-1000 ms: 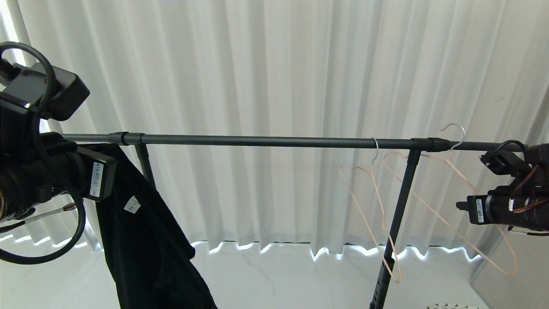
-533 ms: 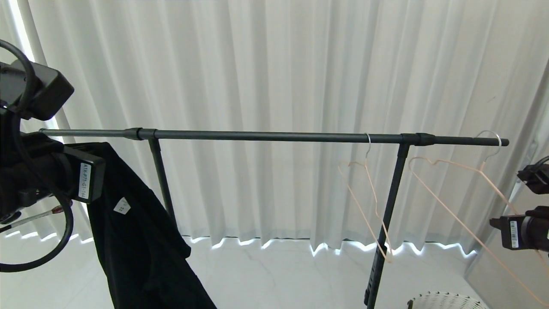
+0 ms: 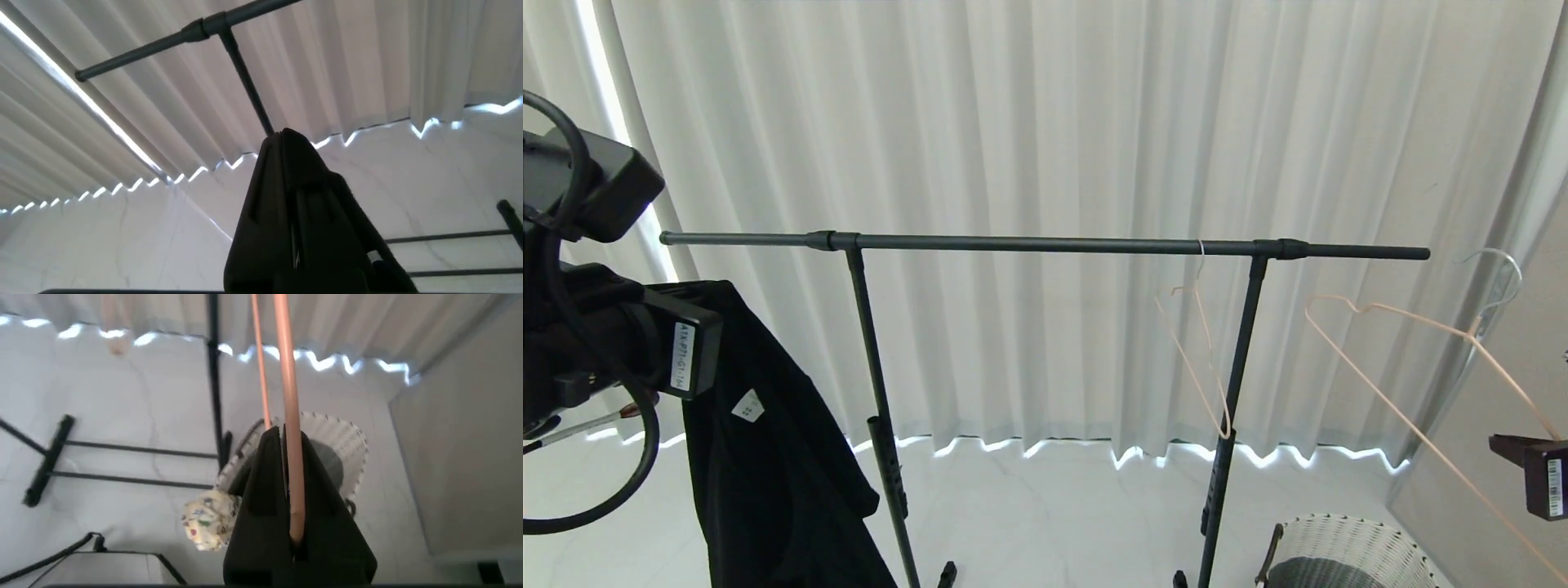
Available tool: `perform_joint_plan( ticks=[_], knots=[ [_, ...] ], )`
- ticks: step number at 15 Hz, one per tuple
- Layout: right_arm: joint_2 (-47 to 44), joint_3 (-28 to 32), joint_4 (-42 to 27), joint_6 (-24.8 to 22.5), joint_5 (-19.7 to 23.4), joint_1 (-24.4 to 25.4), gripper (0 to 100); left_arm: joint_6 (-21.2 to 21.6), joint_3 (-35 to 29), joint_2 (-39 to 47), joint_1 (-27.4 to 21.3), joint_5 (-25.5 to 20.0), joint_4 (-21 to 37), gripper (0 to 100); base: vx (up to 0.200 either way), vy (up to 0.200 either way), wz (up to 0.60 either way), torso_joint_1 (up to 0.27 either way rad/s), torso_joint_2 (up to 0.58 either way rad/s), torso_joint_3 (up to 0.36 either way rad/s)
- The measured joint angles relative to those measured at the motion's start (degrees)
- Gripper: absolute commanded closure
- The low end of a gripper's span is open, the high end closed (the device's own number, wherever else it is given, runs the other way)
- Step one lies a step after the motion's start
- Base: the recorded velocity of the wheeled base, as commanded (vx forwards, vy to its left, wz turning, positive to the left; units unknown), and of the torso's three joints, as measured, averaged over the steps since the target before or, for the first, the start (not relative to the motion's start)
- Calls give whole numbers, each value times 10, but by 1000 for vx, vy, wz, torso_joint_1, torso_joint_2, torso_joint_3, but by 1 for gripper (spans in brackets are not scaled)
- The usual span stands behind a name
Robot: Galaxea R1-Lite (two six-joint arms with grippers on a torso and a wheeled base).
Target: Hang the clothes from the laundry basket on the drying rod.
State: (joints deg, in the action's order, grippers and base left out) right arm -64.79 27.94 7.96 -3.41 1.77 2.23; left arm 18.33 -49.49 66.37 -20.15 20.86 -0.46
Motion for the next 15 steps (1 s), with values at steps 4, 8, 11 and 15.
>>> perform_joint_plan(
  ticks=[4, 8, 11, 15],
  knots=[
    [27, 27, 2, 1, 10, 120, 100, -14, 10, 12, -50, 1, -1, 100, 0, 0, 0, 0, 0, 0],
    [38, 47, 1, 19, 11, 246, 100, -65, -20, 55, -58, 6, -2, 100, 0, 0, 0, 0, 0, 0],
    [41, 49, -2, 79, 11, 352, 100, -96, -57, 109, -59, 8, -2, 100, 0, 0, 0, 0, 0, 0],
    [39, 48, -3, 189, 12, 493, 100, -201, -105, 180, -93, 10, 2, 100, 0, 0, 0, 0, 0, 0]
  ],
)
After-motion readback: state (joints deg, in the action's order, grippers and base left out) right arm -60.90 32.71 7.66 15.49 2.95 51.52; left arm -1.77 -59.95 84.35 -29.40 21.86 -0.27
